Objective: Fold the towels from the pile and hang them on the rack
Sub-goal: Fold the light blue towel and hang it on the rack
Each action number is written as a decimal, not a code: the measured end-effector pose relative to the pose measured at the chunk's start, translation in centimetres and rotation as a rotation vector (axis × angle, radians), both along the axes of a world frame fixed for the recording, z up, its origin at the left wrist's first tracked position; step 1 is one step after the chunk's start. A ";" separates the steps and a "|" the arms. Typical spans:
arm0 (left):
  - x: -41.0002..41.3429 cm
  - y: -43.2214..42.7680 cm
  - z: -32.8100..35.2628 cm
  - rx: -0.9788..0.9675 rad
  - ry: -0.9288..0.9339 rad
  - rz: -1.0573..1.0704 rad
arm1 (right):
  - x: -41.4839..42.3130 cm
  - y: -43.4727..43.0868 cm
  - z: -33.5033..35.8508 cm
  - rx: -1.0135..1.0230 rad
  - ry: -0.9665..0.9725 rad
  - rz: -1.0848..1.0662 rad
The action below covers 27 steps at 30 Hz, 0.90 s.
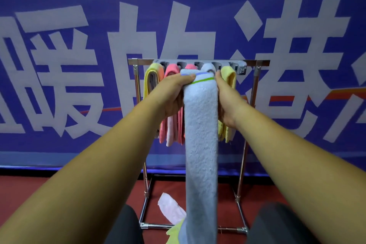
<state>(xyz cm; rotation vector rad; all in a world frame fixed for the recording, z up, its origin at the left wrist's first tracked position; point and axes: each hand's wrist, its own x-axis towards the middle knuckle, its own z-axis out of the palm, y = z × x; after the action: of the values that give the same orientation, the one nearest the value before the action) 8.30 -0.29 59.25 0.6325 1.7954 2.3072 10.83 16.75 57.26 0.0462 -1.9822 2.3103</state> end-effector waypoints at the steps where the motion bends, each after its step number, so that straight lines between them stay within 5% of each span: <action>1: -0.6 0.0 -0.2 0.007 -0.026 0.039 | 0.0 -0.2 -1.2 -0.041 -0.005 0.053; 11: -6.7 -1.1 -6.0 -0.129 -0.253 0.318 | -2.2 0.7 -13.8 -0.058 -0.202 0.154; 18: -9.8 -1.3 -12.4 -0.269 -0.355 0.218 | -3.0 0.0 -18.5 -0.099 -0.230 0.215; 27: -10.2 -0.7 -22.8 -0.626 -0.312 0.155 | -6.3 -1.3 -26.6 -0.423 -0.407 0.014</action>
<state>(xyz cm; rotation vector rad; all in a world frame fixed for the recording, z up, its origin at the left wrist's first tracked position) -1.87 -1.03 36.50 0.0330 2.2772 1.6354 4.57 15.48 30.62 -0.4756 -1.5773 2.8755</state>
